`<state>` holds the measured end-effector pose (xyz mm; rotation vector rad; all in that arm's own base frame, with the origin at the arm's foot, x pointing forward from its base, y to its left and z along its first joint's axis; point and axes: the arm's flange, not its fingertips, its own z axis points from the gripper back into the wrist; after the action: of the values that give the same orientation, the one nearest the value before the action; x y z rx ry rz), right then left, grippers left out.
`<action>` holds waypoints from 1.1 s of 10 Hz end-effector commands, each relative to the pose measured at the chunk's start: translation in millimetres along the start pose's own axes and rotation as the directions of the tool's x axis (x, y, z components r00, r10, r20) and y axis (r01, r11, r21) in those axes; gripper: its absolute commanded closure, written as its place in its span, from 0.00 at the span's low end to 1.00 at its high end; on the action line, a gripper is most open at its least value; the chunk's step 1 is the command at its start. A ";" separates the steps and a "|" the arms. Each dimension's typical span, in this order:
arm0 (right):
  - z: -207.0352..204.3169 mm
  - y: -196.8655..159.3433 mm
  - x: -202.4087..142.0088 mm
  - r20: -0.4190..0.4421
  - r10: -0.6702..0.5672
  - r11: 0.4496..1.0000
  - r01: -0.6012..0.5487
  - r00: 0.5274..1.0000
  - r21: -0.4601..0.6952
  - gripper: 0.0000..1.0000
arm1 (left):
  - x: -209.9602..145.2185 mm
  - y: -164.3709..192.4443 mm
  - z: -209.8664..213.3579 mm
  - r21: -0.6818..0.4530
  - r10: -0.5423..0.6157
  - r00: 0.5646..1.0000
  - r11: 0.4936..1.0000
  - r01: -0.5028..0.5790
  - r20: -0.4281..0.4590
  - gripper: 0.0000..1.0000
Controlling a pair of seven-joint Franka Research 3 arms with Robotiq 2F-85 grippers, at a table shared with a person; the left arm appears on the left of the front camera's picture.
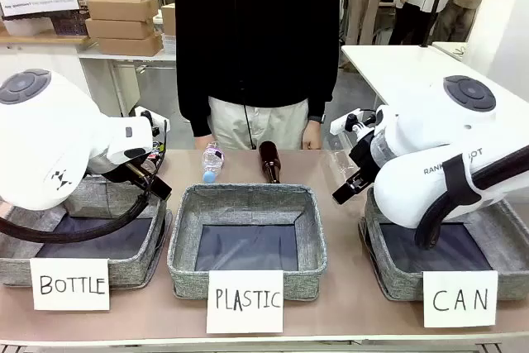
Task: Sort the can waste into the basket.
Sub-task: Pick up the can waste from the table and place it in the right Fabric basket.
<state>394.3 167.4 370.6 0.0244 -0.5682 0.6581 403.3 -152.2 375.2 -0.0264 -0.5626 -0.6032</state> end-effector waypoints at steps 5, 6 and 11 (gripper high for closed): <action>0.0 0.0 0.0 0.000 0.000 1.000 0.000 1.000 0.000 0.00 | 0.0 0.0 0.0 0.000 0.000 1.000 1.000 0.000 0.000 0.00; 0.0 0.0 0.0 0.000 0.000 1.000 0.000 1.000 0.000 0.00 | 0.0 0.0 0.0 0.000 0.000 1.000 1.000 0.000 0.000 0.00; 150.4 -7.3 21.3 0.130 -0.179 0.983 0.173 0.975 0.058 0.00 | 10.0 -14.0 133.0 -0.095 0.068 0.996 0.993 -0.063 0.052 0.00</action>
<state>367.1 156.3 475.0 0.1127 -0.6737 0.5296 376.9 -150.7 445.5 -0.0660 -0.5460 -0.5556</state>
